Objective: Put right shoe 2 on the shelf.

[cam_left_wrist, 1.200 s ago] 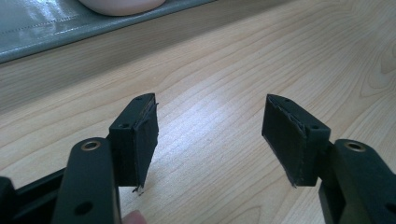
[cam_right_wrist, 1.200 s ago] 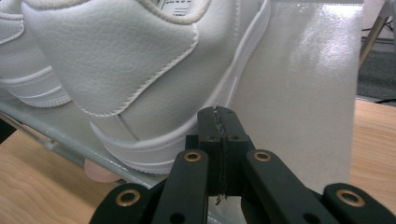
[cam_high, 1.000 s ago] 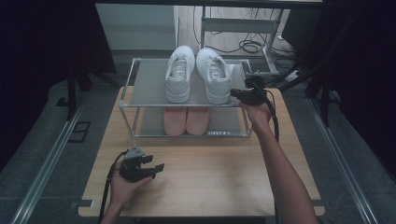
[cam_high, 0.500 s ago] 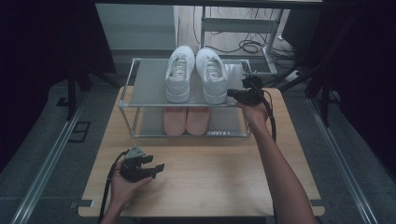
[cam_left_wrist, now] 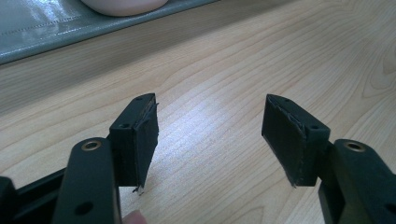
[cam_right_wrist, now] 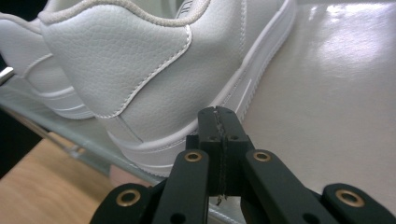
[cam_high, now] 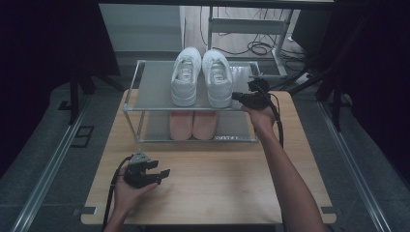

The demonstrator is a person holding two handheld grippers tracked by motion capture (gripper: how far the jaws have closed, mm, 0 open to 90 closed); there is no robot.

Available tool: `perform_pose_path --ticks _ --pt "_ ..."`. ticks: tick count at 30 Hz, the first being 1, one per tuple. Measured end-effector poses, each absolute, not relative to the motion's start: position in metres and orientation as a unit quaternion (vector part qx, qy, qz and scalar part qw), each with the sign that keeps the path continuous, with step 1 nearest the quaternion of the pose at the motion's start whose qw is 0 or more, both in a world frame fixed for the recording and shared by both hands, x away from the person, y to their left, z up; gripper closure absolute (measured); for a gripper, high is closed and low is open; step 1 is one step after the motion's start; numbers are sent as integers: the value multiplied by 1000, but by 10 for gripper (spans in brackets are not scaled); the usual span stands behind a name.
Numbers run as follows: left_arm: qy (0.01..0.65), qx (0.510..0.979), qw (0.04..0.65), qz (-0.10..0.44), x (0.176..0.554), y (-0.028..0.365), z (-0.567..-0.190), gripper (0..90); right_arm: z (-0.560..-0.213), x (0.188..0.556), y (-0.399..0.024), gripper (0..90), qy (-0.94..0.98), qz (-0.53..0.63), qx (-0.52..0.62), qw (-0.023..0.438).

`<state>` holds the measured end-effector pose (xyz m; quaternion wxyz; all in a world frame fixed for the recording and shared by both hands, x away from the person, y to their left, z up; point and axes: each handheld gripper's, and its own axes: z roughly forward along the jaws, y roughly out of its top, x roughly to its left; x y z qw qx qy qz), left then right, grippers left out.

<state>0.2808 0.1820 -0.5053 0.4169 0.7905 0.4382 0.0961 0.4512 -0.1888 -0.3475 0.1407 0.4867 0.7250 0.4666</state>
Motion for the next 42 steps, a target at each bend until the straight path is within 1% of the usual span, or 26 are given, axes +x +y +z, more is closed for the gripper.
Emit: perform_pose_path --ticks 3,6,8,11,19,22,28,42 --pt "438 790 417 96 281 182 -505 367 -347 451 -186 897 726 465 485 148" --pt "438 791 416 96 281 182 -506 367 -347 451 -186 897 725 467 487 140" --pt "438 792 416 95 281 181 -506 367 -347 450 -185 897 725 465 487 144" --pt "437 792 415 95 281 181 -506 366 -347 450 -182 897 727 470 483 133" --pt "440 789 418 96 281 182 -505 366 -346 449 -160 897 739 474 462 123" --pt "439 789 418 96 281 183 -505 365 -346 448 -154 897 743 470 458 128" --pt "437 791 418 96 281 183 -505 365 -347 448 -157 895 740 475 460 121" --pt "443 788 417 93 284 185 -506 364 -346 441 -169 862 740 489 444 129"
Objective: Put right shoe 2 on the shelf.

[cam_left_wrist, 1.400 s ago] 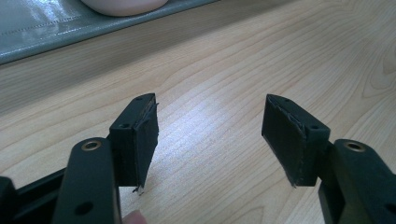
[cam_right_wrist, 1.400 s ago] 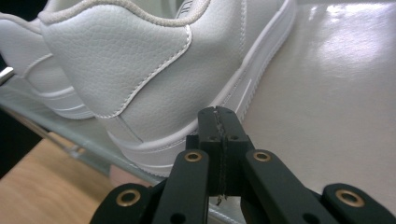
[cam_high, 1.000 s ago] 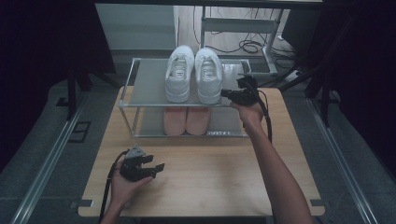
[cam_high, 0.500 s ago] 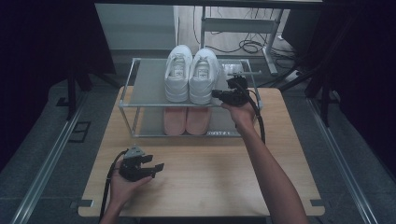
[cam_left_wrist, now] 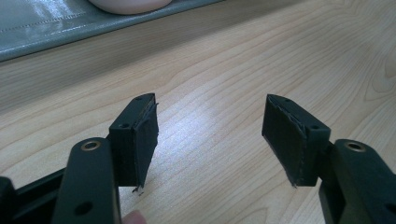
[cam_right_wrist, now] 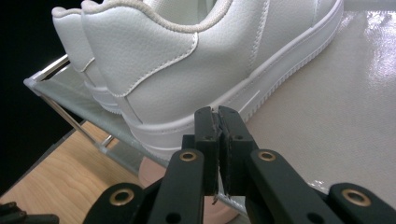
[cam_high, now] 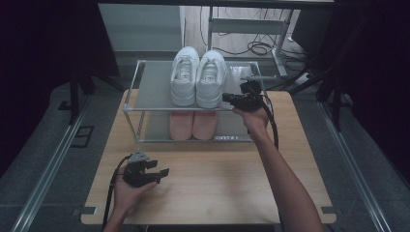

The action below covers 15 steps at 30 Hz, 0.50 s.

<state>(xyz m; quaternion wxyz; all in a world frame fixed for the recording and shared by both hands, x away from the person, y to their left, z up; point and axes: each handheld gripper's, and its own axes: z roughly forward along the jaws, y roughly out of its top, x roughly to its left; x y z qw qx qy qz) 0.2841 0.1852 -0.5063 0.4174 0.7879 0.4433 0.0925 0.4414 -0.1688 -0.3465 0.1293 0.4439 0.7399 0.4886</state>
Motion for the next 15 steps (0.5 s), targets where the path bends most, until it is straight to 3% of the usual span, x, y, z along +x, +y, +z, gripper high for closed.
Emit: perform_pose_path --ticks 10,13,15 --pt "450 784 417 94 281 186 -506 364 -351 426 -185 836 743 498 425 142" --pt "449 783 419 94 280 188 -505 364 -354 417 -192 781 746 500 415 146" --pt "449 783 420 95 280 188 -504 364 -355 411 -196 685 750 501 405 150"
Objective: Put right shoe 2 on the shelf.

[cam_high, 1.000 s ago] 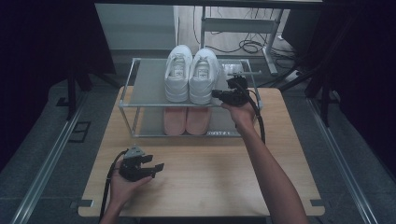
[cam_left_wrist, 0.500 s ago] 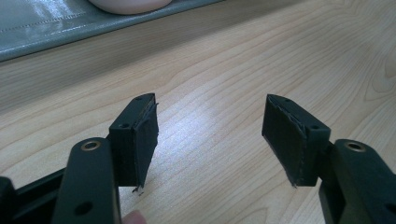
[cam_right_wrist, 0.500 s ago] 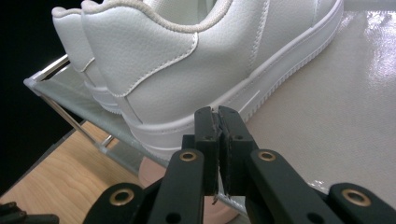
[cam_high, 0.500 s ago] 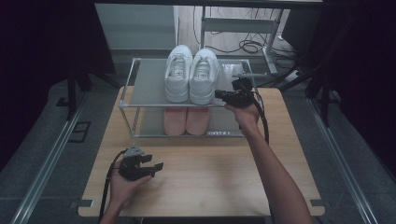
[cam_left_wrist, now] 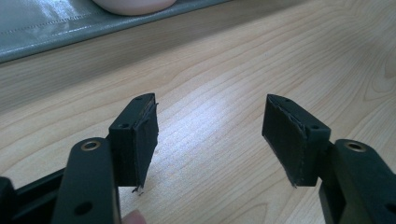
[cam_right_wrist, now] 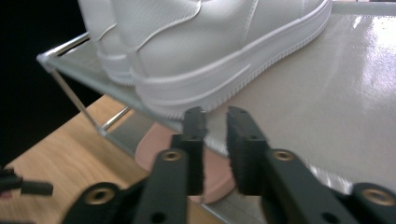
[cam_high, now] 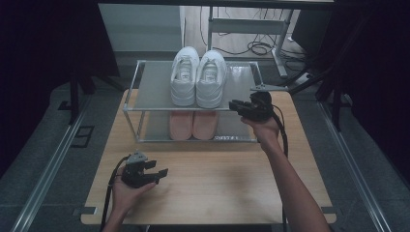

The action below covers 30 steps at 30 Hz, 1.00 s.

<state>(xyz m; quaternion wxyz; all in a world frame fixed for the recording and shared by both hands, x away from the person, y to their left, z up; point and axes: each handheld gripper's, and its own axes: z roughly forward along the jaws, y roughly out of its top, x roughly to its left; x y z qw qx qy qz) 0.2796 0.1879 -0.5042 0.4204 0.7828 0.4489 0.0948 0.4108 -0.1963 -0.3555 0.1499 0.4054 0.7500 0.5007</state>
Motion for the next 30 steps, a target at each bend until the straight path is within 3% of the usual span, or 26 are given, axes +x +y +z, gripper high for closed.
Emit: perform_pose_path --ticks 2,6,20,30 --pt "448 783 420 95 280 188 -504 364 -357 404 -201 598 753 501 398 151" --pt "445 786 419 96 280 188 -505 363 -361 389 -211 530 754 502 390 164" --pt "447 783 421 99 275 186 -501 361 -388 343 -246 492 761 501 376 167" --pt "443 784 422 99 275 187 -502 352 -433 313 -269 429 760 495 390 160"
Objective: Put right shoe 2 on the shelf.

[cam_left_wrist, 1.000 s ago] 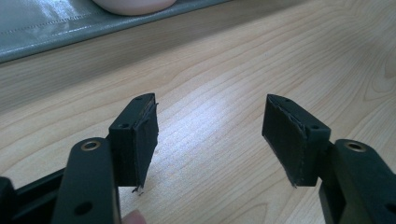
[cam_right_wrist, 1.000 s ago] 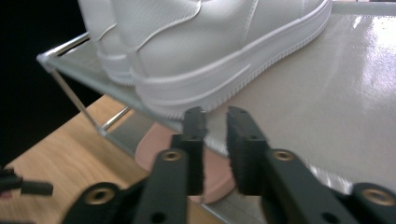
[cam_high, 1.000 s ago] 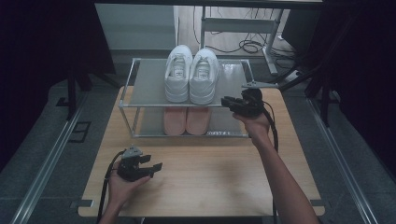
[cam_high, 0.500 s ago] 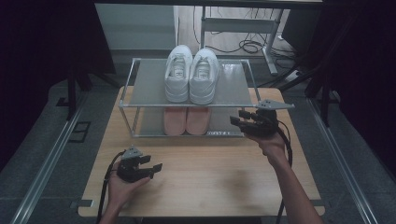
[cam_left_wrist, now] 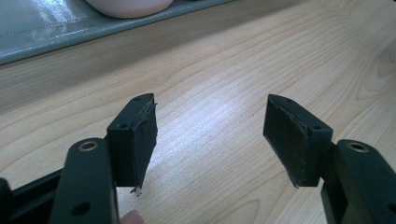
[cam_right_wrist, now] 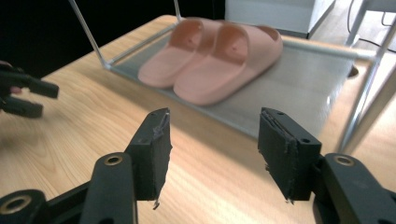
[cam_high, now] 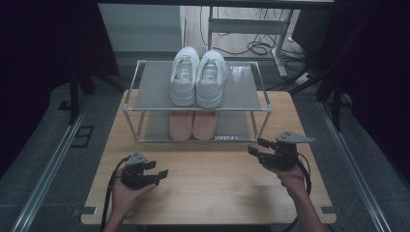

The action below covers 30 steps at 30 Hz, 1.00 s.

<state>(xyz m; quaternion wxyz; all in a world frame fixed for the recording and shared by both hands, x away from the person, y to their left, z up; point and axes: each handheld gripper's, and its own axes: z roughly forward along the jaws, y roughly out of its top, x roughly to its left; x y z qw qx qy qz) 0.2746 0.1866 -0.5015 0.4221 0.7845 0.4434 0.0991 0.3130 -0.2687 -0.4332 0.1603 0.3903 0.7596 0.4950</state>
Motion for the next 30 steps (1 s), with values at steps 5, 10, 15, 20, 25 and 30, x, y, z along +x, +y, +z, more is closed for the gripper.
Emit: perform_pose_path --ticks 5,10,15,20,25,30 --pt "439 788 421 98 275 186 -502 345 -457 303 -277 421 757 490 402 158" --pt "440 787 422 97 275 186 -502 340 -477 296 -282 406 759 479 412 157" --pt "437 791 418 94 275 185 -504 323 -492 292 -282 393 767 466 412 157" --pt "439 789 420 92 275 185 -504 305 -502 291 -282 393 770 460 415 155" --pt "440 790 417 88 275 185 -506 298 -503 290 -282 394 770 457 415 161" --pt "440 790 417 89 275 185 -506 298 -503 290 -282 393 768 461 413 163"
